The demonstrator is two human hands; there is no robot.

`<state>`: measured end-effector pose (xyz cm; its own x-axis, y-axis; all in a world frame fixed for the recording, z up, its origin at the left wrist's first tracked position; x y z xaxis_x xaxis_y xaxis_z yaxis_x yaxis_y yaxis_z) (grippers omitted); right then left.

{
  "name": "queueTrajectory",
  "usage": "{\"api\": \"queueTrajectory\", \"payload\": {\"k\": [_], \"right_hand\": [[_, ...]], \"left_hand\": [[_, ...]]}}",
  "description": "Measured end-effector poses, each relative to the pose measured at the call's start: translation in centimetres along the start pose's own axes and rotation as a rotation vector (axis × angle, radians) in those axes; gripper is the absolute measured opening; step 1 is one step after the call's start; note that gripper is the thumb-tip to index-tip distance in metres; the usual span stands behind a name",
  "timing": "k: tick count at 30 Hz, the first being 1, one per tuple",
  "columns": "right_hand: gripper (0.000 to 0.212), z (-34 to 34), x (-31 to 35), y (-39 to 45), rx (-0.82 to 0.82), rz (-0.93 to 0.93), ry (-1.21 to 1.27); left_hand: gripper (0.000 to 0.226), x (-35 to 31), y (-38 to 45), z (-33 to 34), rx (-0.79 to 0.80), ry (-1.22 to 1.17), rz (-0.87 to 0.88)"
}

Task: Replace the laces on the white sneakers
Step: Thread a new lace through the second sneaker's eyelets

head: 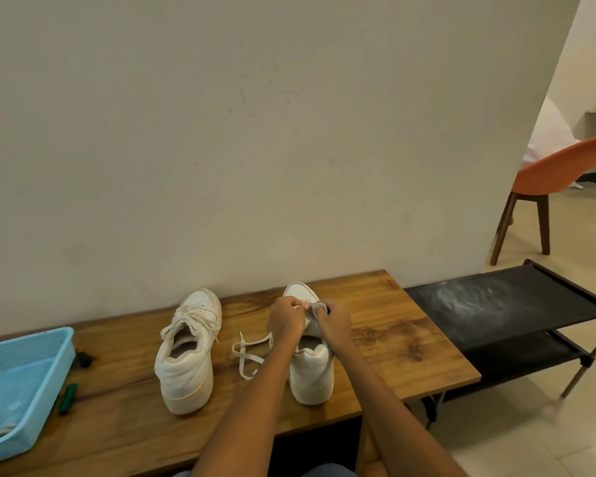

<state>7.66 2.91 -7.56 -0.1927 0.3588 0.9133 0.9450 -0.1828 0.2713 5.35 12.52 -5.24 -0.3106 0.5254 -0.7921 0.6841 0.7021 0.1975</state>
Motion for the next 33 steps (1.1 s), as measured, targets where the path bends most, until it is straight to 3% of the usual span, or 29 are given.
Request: {"api": "queueTrajectory", "payload": {"k": [5,10,14,18,23,25,27,30,32,33], "right_hand": [[0.041,-0.3,0.6,-0.1,0.043,-0.049,-0.012],[0.026,-0.2,0.3,0.0,0.086,-0.078,-0.037],[0.031,-0.4,0.8,-0.2,0.107,-0.071,-0.023],[0.048,-1.1,1.3,0.7,0.207,0.183,0.064],[0.023,-1.2,1.4,2.4,0.339,0.358,-0.005],[0.029,-0.8,1.5,2.5,0.320,0.347,-0.016],[0.035,-0.4,1.6,2.8,0.193,0.363,0.107],[0.033,-1.4,2.5,4.0,-0.121,0.654,0.678],[0.030,-2.4,3.4,4.7,-0.121,0.680,0.837],[0.027,-2.9,3.8,4.8,-0.054,0.597,0.730]], "left_hand": [[0.011,0.1,-0.4,-0.2,-0.025,-0.029,-0.033],[0.011,-0.4,-0.8,-0.6,-0.117,0.024,-0.001],[0.015,-0.3,-1.1,-0.5,-0.104,0.032,0.064],[0.016,-0.4,-1.2,-0.4,-0.134,0.018,0.075],[0.027,-0.4,-1.2,0.0,-0.085,0.065,0.110],[0.031,-0.1,-1.0,0.3,-0.085,0.060,0.076],[0.037,0.2,-0.9,0.5,-0.113,0.050,0.090],[0.038,0.3,-0.8,0.3,-0.168,-0.019,0.065],[0.036,0.2,-0.8,0.1,-0.204,-0.038,0.045],[0.036,0.2,-0.8,0.0,-0.216,-0.043,0.036]]}}
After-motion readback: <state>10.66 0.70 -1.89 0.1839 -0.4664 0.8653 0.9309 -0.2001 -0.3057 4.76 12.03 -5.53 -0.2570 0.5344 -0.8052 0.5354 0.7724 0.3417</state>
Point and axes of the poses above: each hand's wrist, its own y-axis towards the middle knuckle, its own z-axis out of the palm, x = y × z, the point moved 2 cm from there along y, towards the middle knuckle, and after that the axes turned 14 degrees about -x, right-handed, at the moved point
